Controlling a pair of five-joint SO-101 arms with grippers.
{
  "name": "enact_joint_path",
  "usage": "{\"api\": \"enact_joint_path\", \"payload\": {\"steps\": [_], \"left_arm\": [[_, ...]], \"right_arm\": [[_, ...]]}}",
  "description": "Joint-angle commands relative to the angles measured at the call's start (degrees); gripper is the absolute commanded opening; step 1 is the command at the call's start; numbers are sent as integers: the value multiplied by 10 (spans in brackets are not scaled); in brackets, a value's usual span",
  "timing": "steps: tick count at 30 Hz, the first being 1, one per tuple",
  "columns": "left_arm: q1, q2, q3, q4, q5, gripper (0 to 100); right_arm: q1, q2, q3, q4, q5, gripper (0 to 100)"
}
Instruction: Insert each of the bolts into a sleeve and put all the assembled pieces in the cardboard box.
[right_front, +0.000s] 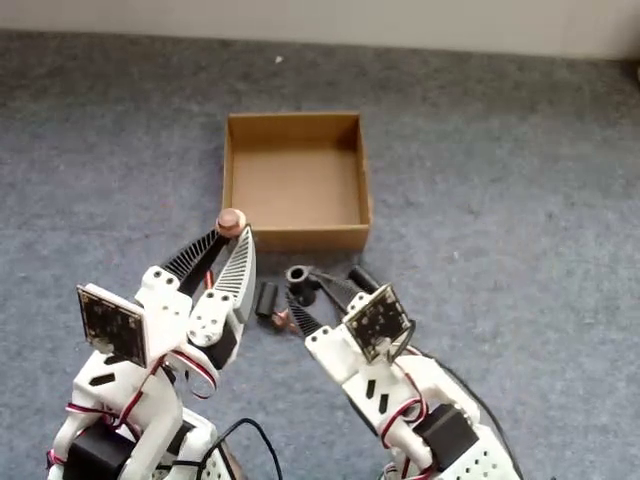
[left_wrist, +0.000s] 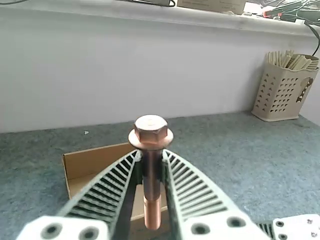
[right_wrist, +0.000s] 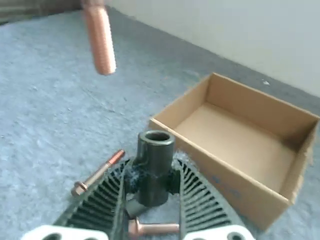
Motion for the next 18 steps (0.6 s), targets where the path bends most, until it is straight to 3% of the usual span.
{"api": "enact_joint_path", "payload": {"steps": [1, 10, 15, 18], "left_arm": [[0, -5, -4, -21, 7, 5], [4, -5, -3, -20, 58, 5], [72, -6, 27, -21, 55, 5], [78, -6, 31, -21, 54, 5]], "right_arm": [[-29, -9, -2, -46, 7, 5], [-53, -7, -3, -82, 8, 5], [-53, -7, -3, -85, 8, 5], [-51, -8, -2, -85, 8, 5]]}}
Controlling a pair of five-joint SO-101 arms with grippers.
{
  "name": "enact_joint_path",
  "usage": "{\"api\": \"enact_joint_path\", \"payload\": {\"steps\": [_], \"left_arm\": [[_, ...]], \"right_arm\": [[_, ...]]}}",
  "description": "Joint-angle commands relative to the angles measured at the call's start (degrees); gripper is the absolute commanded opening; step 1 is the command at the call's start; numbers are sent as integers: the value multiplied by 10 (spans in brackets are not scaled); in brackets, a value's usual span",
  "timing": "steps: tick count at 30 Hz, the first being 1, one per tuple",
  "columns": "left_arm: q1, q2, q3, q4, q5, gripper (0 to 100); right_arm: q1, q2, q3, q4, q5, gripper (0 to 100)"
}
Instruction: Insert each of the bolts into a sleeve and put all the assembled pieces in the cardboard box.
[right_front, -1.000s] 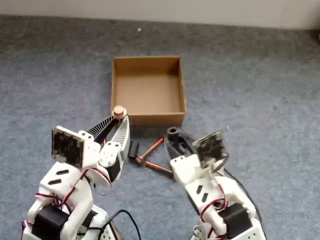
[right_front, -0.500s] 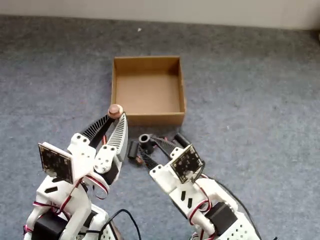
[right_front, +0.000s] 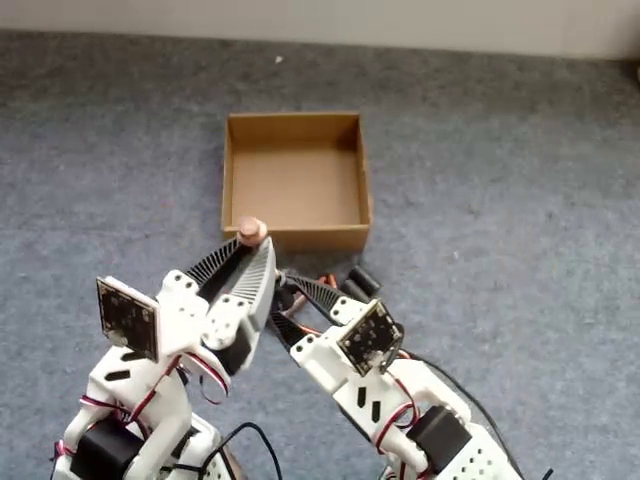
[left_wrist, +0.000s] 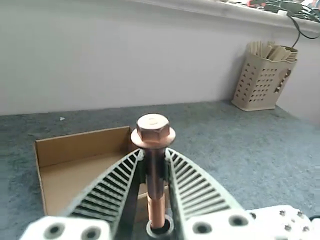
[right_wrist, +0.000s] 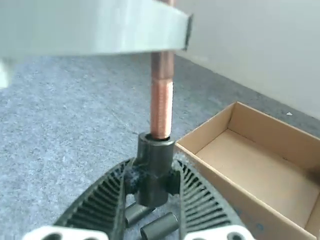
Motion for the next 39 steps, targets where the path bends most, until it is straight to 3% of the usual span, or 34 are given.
{"api": "enact_joint_path", "payload": {"steps": [1, 16, 21, 26, 39], "left_arm": [[22, 0, 0, -16, 4, 5], [22, 0, 30, -14, 4, 7], [22, 0, 46, -13, 3, 8], [22, 0, 67, 8, -70, 112], [22, 0, 7, 130, -73, 213]], "right_arm": [[-5, -9, -9, -19, 8, 5], [-2, -10, -15, -19, 8, 5], [33, -11, -15, -20, 7, 5], [52, -11, -14, -20, 7, 5], [54, -11, -10, -20, 6, 5]]}}
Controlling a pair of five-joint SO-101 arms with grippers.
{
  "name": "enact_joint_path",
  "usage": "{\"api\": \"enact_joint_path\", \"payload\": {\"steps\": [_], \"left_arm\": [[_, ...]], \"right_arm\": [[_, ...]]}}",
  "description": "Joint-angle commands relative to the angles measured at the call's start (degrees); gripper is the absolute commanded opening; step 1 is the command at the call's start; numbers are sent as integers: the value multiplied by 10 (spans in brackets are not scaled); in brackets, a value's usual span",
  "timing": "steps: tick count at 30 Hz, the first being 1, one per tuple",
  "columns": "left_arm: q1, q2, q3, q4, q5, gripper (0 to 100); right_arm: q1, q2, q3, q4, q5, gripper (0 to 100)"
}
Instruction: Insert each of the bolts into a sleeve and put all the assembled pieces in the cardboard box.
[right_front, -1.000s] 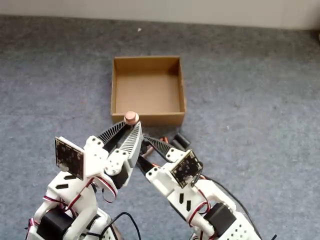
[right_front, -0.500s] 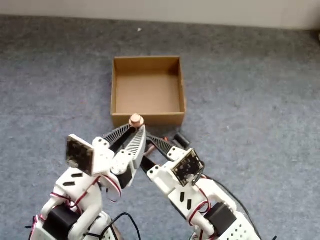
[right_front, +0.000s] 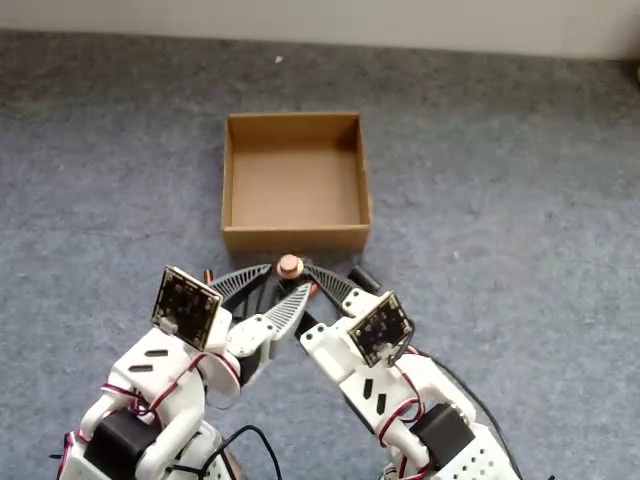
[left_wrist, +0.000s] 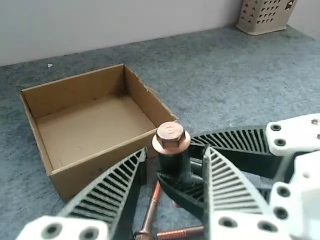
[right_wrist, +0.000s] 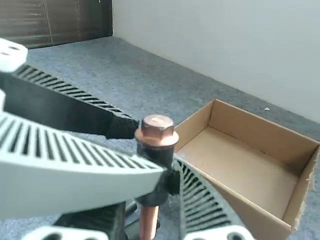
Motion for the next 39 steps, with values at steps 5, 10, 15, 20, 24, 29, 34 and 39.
{"api": "enact_joint_path", "payload": {"steps": [5, 10, 15, 20, 24, 29, 34, 39], "left_arm": [[-26, -4, -42, 25, -9, 210], [-119, -4, -37, -11, -9, 209], [-227, -4, -22, -19, -62, 115], [-283, -4, 29, -16, -115, 5], [-325, -4, 84, -19, -117, 6], [-346, -4, 147, -19, -117, 6], [-347, -4, 197, -19, -118, 6], [-343, -4, 227, -19, -119, 6]], "right_arm": [[77, -11, -8, -18, 3, 5], [145, -11, 23, -17, 3, 5], [168, -11, 54, -18, 5, 5], [174, -11, 55, -18, 5, 5], [175, -11, 59, -18, 5, 5], [175, -7, 60, -17, 5, 5], [175, -6, 60, -16, 4, 5], [174, -4, 19, 31, 4, 5]]}}
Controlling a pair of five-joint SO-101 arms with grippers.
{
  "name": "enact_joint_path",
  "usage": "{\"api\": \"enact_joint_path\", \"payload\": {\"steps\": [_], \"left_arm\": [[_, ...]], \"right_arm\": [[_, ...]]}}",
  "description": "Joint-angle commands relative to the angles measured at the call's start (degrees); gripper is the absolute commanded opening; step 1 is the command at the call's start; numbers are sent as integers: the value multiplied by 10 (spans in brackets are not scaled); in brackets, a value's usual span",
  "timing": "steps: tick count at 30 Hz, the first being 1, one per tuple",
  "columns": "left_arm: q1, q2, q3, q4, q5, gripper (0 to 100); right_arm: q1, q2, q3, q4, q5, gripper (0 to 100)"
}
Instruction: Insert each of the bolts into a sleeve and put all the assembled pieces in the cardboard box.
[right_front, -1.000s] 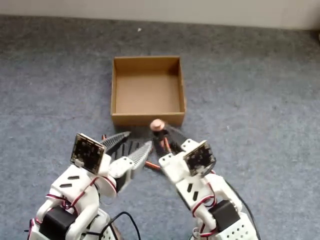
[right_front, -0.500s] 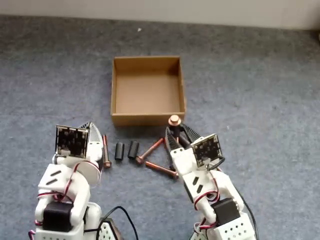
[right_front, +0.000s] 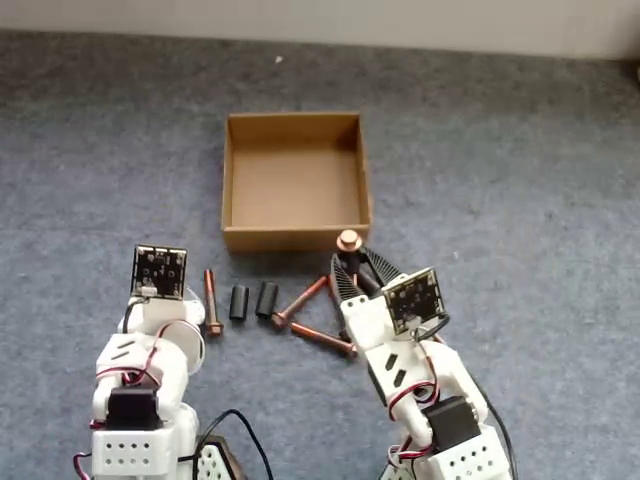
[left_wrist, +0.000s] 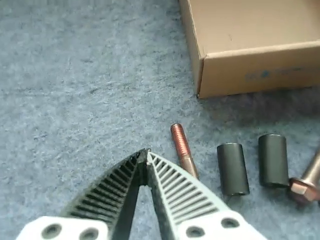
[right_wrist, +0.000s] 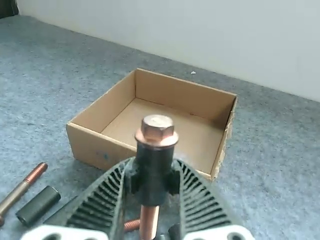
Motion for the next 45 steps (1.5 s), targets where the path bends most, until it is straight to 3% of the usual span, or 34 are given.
{"api": "enact_joint_path", "payload": {"steps": [1, 6, 12, 24, 28, 41, 45], "left_arm": [[-2, -4, 7, -14, -9, 6], [-2, -4, 11, -14, -9, 6], [-2, -4, 11, -14, -9, 6], [-7, -4, 10, -14, -9, 6], [-7, -4, 10, -14, -9, 6], [-7, -4, 10, -14, -9, 6], [-7, -4, 10, -14, -9, 6]], "right_arm": [[7, 0, -50, 29, 3, 5], [7, 80, -155, 34, 3, 5], [6, 285, -300, 4, 3, 5], [15, 717, -423, -354, 6, 5], [21, 827, -456, -429, 6, 5], [59, 1084, -577, -438, 5, 7], [58, 1098, -596, -368, 5, 53]]}}
